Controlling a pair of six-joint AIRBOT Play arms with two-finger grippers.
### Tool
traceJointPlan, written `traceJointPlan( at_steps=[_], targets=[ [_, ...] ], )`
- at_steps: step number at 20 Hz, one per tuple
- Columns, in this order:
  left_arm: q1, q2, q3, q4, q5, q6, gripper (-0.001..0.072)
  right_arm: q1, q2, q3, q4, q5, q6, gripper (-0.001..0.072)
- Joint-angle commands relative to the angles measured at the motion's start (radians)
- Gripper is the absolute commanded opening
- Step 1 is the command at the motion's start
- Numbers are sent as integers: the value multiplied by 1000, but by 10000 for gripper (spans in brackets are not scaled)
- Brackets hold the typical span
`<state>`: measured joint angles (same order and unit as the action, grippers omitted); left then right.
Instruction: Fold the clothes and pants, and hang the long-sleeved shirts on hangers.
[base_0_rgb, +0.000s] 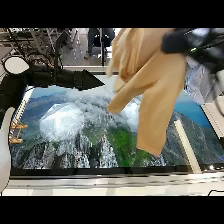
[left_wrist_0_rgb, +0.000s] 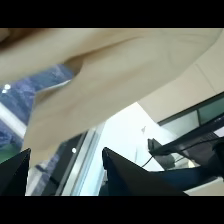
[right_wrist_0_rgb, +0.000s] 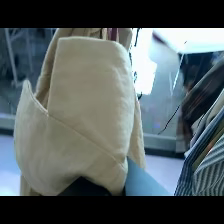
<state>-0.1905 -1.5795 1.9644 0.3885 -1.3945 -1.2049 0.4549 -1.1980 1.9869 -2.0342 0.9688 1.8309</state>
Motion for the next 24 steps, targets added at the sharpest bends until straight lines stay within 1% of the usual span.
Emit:
traceJointPlan(
  at_steps=[1, 2, 3, 5, 9, 11, 13, 15, 16, 18, 19, 21, 22, 23, 24],
  targets=[
    [6, 11, 0, -18, 6, 0, 499, 0, 49, 37, -62, 106, -50, 24],
    [6, 11, 0, -11, 1, 0, 499, -25, 56, 36, -82, 118, 37, 24],
    [5, 11, 0, -3, -6, 0, 499, -52, 56, 37, -60, 93, 67, 24],
    [6, 11, 0, 35, -12, 0, 499, -95, 57, 37, -60, 113, 61, 24],
    [6, 10, 0, 209, -60, -1, 499, -268, 73, 37, -140, 213, 73, 24],
    [11, 10, 0, 282, -94, 0, 498, -409, 94, 37, -223, 318, 71, 24],
    [19, 10, 0, 314, -116, 0, 499, -601, 116, 37, -297, 437, 36, 24],
    [26, 10, 0, 317, -119, 0, 499, -838, 134, 37, -334, 475, -13, 24],
    [27, 10, 0, 315, -121, 0, 499, -960, 139, 38, -339, 467, -14, 24],
    [27, 10, 0, 315, -129, 0, 499, -1210, 143, 42, -338, 398, -26, 24],
    [27, 10, 0, 315, -132, 0, 499, -1316, 142, 48, -322, 346, -47, 24],
    [27, 10, 0, 315, -132, 0, 499, -1472, 142, 62, -242, 202, -31, 24],
    [27, 10, 0, 315, -133, 0, 499, -1522, 142, 62, -228, 127, -10, 24],
    [27, 10, 0, 315, -138, 0, 498, -1566, 138, 61, -232, 66, 35, 24],
    [27, 10, 0, 316, -148, 0, 498, -1611, 129, 61, -230, 27, 68, 24]
  ],
)
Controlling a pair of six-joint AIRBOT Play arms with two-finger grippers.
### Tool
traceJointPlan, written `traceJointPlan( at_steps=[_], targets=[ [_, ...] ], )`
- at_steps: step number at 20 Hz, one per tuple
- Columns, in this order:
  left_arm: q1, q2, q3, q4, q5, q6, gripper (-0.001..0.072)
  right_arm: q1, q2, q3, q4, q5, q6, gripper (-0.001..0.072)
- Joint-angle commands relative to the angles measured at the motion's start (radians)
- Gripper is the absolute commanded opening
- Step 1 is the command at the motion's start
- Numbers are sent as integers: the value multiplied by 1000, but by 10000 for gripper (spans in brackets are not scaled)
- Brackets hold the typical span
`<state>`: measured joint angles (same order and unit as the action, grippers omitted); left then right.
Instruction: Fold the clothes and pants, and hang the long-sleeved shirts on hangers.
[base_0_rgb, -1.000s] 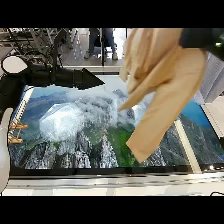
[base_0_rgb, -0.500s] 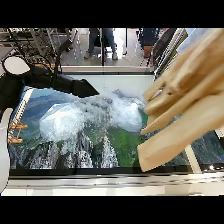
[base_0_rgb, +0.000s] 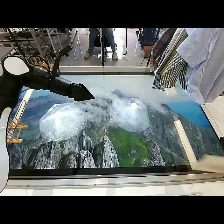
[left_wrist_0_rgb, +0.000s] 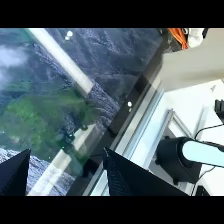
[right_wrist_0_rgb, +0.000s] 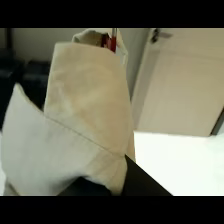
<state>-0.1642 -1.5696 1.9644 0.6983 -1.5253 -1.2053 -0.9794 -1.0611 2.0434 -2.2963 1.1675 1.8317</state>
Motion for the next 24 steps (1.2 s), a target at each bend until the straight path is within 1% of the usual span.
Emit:
traceJointPlan(
  at_steps=[1, 6, 7, 9, 10, 13, 16, 18, 19, 21, 24],
  targets=[
    [1, 0, 0, 6, -31, 0, 499, -220, -23, 5, 53, -190, 79, 24],
    [4, 0, 0, 9, -103, 0, 498, -389, -83, 5, 143, -234, 99, 24],
    [5, 0, 0, 9, -113, 0, 499, -431, -88, 5, 157, -233, 121, 24],
    [4, 0, 0, 9, -122, 0, 498, -518, -93, 5, 178, -235, 197, 24],
    [4, 0, 0, 9, -122, 0, 499, -563, -97, 5, 204, -236, 201, 24],
    [4, 0, 0, 9, -122, 0, 499, -683, -116, 4, 320, -238, 196, 25],
    [4, 0, 0, 9, -129, 0, 499, -761, -136, 4, 417, -253, 182, 25],
    [4, 0, 0, 9, -151, -1, 499, -792, -148, 4, 513, -288, 123, 25],
    [4, 0, 0, 9, -164, -5, 499, -800, -148, 4, 549, -317, 113, 26],
    [4, 0, 0, 9, -174, -47, 498, -799, -148, 4, 577, -374, 113, 26],
    [4, 0, 0, 9, -175, -56, 498, -799, -159, 4, 599, -390, 124, 26]
  ],
)
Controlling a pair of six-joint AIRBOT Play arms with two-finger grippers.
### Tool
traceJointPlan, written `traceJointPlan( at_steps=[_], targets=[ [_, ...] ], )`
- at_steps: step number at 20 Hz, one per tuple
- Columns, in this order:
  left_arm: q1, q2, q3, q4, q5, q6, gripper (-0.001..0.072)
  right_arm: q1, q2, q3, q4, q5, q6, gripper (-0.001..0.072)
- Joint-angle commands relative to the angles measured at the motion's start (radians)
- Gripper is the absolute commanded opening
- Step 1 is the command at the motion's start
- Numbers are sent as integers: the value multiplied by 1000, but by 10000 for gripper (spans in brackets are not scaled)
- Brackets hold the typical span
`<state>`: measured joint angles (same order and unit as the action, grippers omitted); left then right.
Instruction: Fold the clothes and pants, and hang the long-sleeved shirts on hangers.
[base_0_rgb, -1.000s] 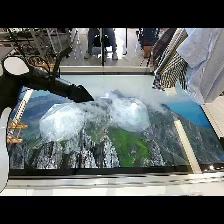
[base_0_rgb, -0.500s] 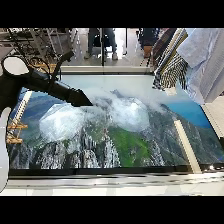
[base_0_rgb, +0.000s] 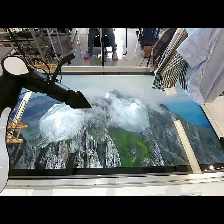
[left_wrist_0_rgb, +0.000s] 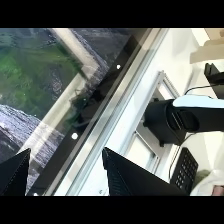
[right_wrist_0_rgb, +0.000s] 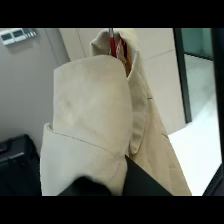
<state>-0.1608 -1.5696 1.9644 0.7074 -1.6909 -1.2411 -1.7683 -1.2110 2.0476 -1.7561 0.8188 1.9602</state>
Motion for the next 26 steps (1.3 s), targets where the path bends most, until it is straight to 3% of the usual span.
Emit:
traceJointPlan(
  at_steps=[1, 9, 10, 11, 13, 18, 19, 20, 26],
  targets=[
    [1, 0, 0, 0, -10, -20, 498, -10, -12, 0, 58, -56, -5, 27],
    [0, 0, 0, -1, -8, -42, 498, -10, -26, -10, 47, -25, -36, 31],
    [0, 0, 0, -1, -8, -42, 499, -10, -23, -10, 48, -16, -43, 123],
    [1, 0, 0, 0, -8, -42, 498, -10, -17, -10, 49, -1, -43, 301],
    [0, 0, 0, 0, -8, -42, 498, -10, 5, -9, 84, 7, -43, 415],
    [1, 0, 0, 0, -4, -42, 499, -7, 129, -9, 391, -4, -43, 435],
    [1, 0, 0, 0, -4, -42, 498, -7, 159, -9, 454, -5, -47, 508],
    [1, 0, 0, 0, -5, -42, 498, -7, 183, -9, 494, -7, -73, 551],
    [1, 0, 0, 0, -4, -42, 499, -7, 252, -9, 846, 23, -374, 602]
  ],
)
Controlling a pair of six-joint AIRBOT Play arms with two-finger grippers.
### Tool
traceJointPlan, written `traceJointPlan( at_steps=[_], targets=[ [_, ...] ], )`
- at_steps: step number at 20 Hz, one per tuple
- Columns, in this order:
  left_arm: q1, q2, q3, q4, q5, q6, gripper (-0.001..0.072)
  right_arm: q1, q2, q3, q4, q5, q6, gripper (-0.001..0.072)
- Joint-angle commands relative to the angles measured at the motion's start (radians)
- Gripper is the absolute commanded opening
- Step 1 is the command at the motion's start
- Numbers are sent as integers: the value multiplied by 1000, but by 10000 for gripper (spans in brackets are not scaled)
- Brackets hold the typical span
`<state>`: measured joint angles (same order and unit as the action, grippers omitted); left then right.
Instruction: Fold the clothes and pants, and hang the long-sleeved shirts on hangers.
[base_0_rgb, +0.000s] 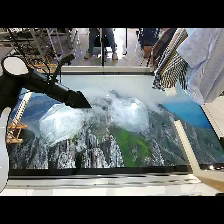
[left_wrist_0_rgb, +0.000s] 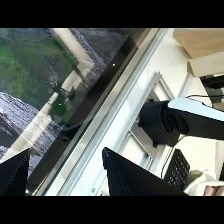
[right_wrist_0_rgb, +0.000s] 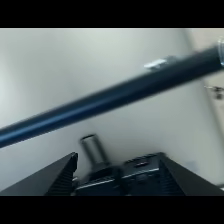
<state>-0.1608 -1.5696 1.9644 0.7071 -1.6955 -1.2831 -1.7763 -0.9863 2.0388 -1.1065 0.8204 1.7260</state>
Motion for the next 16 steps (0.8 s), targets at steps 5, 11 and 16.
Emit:
traceJointPlan(
  at_steps=[5, 11, 16],
  targets=[
    [0, 4, 0, 195, 20, 0, 479, 87, 16, -2, 760, 424, -381, 580],
    [-11, 100, 0, 1219, 60, -262, 498, 740, -14, -103, 705, 783, -408, 570],
    [-7, 207, 0, 1215, 154, -278, 496, 1381, -16, -282, 214, 685, -413, 571]
  ],
)
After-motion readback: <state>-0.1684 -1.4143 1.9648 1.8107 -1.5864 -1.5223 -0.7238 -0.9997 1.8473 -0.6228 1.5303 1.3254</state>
